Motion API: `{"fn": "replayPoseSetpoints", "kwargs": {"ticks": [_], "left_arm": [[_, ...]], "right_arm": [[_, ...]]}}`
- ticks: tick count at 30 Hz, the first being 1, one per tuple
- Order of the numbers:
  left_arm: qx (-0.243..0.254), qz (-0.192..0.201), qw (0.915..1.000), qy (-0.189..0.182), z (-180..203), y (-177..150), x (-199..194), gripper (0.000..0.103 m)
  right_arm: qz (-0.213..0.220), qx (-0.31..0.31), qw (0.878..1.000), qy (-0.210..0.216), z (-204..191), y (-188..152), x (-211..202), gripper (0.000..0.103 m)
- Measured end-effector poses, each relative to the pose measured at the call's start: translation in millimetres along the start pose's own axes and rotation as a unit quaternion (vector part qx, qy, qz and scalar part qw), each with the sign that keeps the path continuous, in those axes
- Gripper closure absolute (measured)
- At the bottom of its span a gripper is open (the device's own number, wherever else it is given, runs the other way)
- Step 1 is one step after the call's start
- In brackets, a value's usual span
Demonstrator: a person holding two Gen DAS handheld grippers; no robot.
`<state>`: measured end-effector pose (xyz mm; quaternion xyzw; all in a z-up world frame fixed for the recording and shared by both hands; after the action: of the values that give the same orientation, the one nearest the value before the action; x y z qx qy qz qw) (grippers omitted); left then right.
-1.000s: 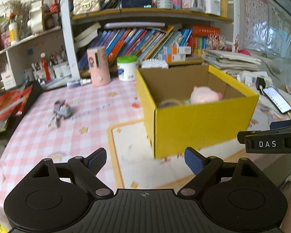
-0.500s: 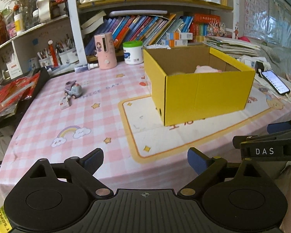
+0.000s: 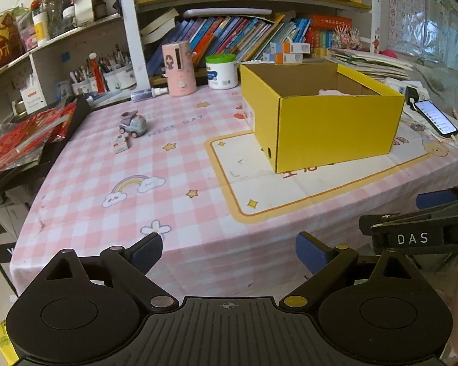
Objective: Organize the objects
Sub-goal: 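Move both open grippers toward the toy car and white medicine box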
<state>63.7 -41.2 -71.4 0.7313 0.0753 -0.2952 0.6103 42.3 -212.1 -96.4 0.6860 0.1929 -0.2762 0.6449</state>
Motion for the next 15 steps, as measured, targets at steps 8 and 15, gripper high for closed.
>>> {"fn": "replayPoseSetpoints", "kwargs": {"ticks": [8,15], "left_arm": [[-0.009,0.001,0.9999,0.011,-18.2,-5.9,-9.2,0.007],[-0.022,0.005,0.9994,0.026,-39.3,-10.0,-17.5,0.007]], "right_arm": [[0.001,-0.012,1.0,0.015,-22.7,-0.2,-2.5,0.02],[0.005,-0.03,0.999,0.031,-46.4,1.4,-3.8,0.019]]}}
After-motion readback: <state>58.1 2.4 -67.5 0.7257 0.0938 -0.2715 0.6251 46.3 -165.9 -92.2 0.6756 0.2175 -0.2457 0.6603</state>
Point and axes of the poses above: each gripper's, at about its wrist camera, not at the fingertips, and x roughly the way its jaws point, z to its right, y to its top, the point moved 9 cm from there along x, roughly the way its jaws point, and after that the axes turned 10 degrees about z, right-handed, at the moved point
